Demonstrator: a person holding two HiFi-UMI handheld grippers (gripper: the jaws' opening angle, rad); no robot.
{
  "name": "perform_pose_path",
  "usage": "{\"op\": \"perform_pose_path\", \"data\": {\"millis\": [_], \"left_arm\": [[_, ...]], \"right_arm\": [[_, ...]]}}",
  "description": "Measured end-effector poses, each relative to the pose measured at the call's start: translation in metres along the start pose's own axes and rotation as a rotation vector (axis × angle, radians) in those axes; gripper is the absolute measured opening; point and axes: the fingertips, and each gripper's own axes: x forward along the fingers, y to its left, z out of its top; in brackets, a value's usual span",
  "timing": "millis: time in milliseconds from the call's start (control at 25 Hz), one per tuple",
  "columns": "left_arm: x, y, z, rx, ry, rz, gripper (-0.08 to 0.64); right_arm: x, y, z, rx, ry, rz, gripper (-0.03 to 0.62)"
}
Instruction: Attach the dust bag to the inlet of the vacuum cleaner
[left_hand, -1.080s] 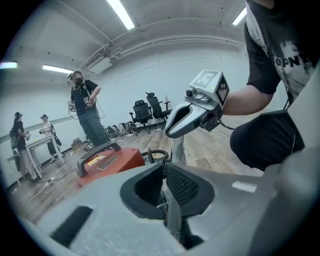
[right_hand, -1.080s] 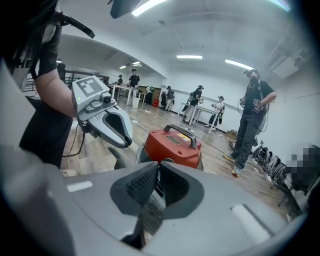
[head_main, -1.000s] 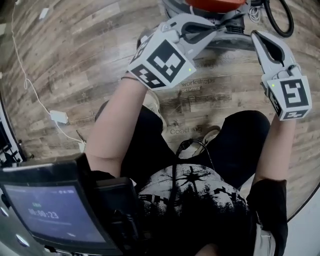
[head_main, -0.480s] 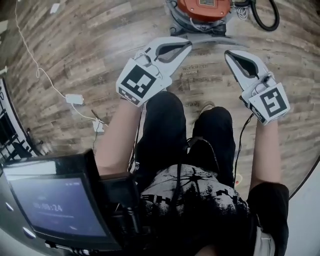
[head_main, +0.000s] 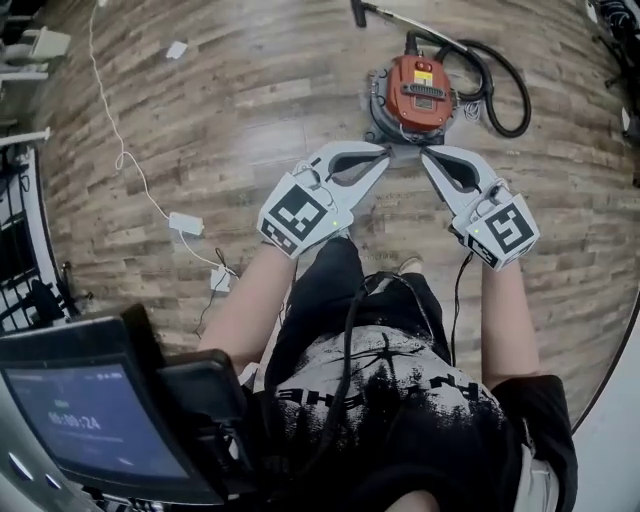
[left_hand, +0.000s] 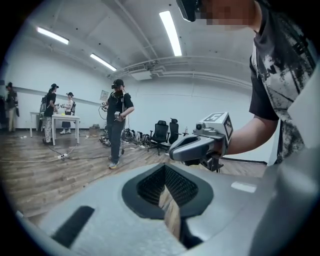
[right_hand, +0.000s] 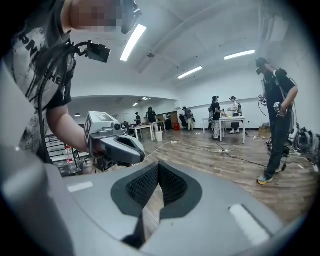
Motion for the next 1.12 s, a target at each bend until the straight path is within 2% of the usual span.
{"op": "perform_pose_path", "data": {"millis": [160,360,640,920,1120], "left_arm": [[-0.033,0.014,0.037,0.031,-0.029,0.007,0.002],[-0.047,0.033,0.077,0.047,-0.056,-0.001,0.002],[-0.080,0.060,0.085,0.051,-0.090,0.049,0.002],[-0.075,0.059,0.115,0.044,-0.144,0.101,0.002],[-0.058,0.047,0.140,0.054,-0.174,0.184,0.002]], "right_arm": [[0.024,0.011,0.048,-0.015,-0.037,-0.004,0.006],[0.039,0.011,0.086,-0.022,-0.046,-0.001,0.006],[0.063,0.029,0.116,-0.057,-0.090,0.029,0.006],[0.041,0.013,0.147,-0.071,-0.138,0.080,0.008],[0.017,-0.005,0.158,-0.085,-0.179,0.149,0.008]]}}
